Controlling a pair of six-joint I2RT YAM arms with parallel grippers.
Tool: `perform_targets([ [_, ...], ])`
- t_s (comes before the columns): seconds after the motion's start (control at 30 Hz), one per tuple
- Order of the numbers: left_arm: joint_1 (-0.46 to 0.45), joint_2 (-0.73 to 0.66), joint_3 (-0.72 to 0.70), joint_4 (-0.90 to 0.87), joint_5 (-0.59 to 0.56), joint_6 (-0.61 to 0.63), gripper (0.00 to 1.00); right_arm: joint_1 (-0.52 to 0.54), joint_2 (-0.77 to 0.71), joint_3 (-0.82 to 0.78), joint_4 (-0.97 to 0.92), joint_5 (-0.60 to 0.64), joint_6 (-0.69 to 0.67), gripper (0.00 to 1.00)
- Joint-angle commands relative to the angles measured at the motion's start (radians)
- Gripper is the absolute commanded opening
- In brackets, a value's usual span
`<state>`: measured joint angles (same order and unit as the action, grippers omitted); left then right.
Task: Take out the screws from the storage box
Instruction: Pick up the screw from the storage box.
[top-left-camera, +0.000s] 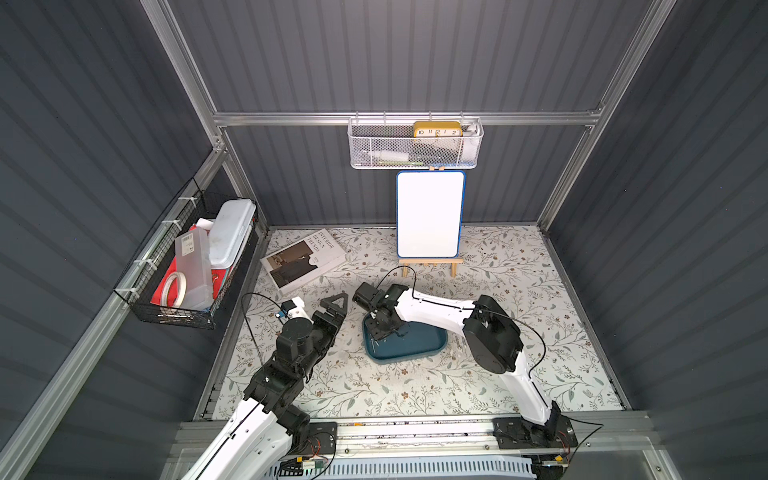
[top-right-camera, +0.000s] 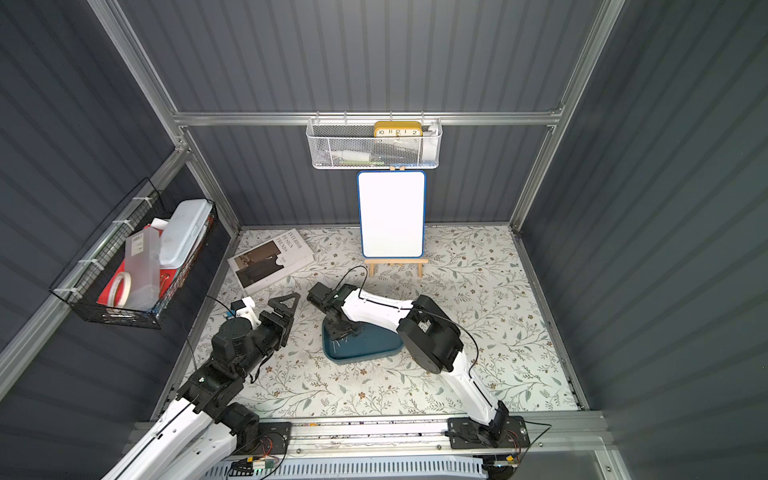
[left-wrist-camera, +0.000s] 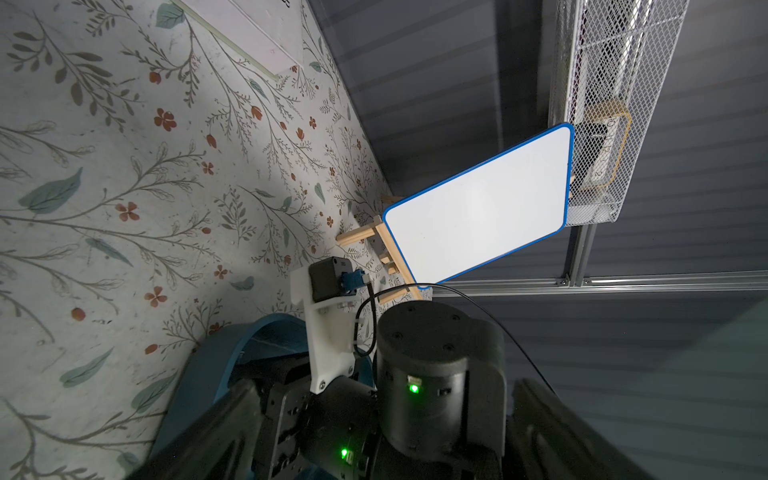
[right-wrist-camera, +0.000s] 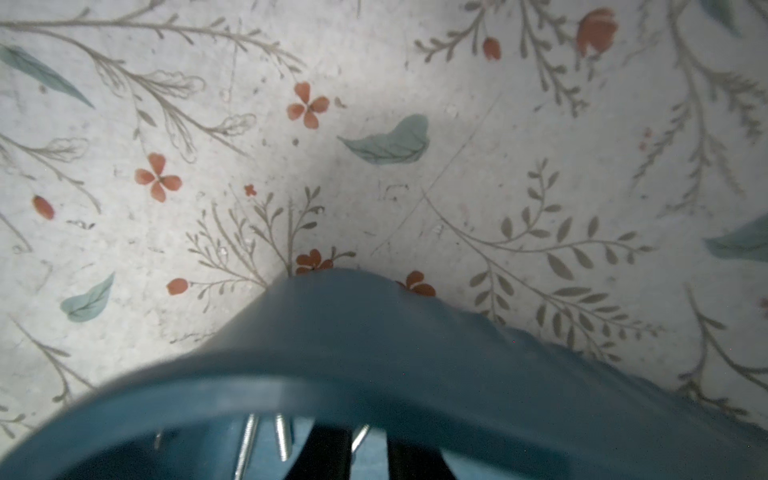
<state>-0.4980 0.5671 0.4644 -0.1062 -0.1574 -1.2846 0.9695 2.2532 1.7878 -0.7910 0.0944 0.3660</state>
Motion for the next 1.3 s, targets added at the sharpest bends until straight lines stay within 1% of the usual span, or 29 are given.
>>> perform_targets([
  [0.0, -0.005, -0.016, -0.021, -0.008, 0.007, -0.005, 0.98, -0.005, 0.039, 0.021, -0.034, 0.020, 0.003, 0.20],
  [0.37, -0.005, -0.019, -0.032, 0.000, 0.011, -0.013, 0.98, -0.002, 0.105, 0.025, -0.058, 0.031, 0.032, 0.19],
  [0.43, -0.006, -0.014, -0.031, 0.002, 0.013, -0.011, 0.98, -0.002, 0.119, 0.030, -0.058, 0.027, 0.040, 0.17],
  [0.6, -0.006, -0.007, -0.026, 0.002, 0.014, -0.007, 0.98, -0.003, 0.113, 0.041, -0.057, 0.031, 0.046, 0.08],
  [0.7, -0.005, -0.010, -0.020, -0.007, 0.012, -0.006, 0.98, -0.004, 0.070, 0.042, -0.053, 0.044, 0.049, 0.07],
  [1.07, -0.005, 0.000, 0.008, -0.006, 0.004, 0.015, 0.98, -0.006, -0.183, -0.030, 0.028, 0.045, 0.065, 0.07],
  [1.17, -0.005, 0.017, 0.015, 0.017, 0.019, 0.031, 0.98, -0.014, -0.232, -0.059, 0.034, 0.049, 0.077, 0.07],
  [1.27, -0.005, 0.057, 0.014, 0.081, 0.053, 0.054, 0.98, -0.044, -0.295, -0.128, 0.041, 0.041, 0.099, 0.05],
])
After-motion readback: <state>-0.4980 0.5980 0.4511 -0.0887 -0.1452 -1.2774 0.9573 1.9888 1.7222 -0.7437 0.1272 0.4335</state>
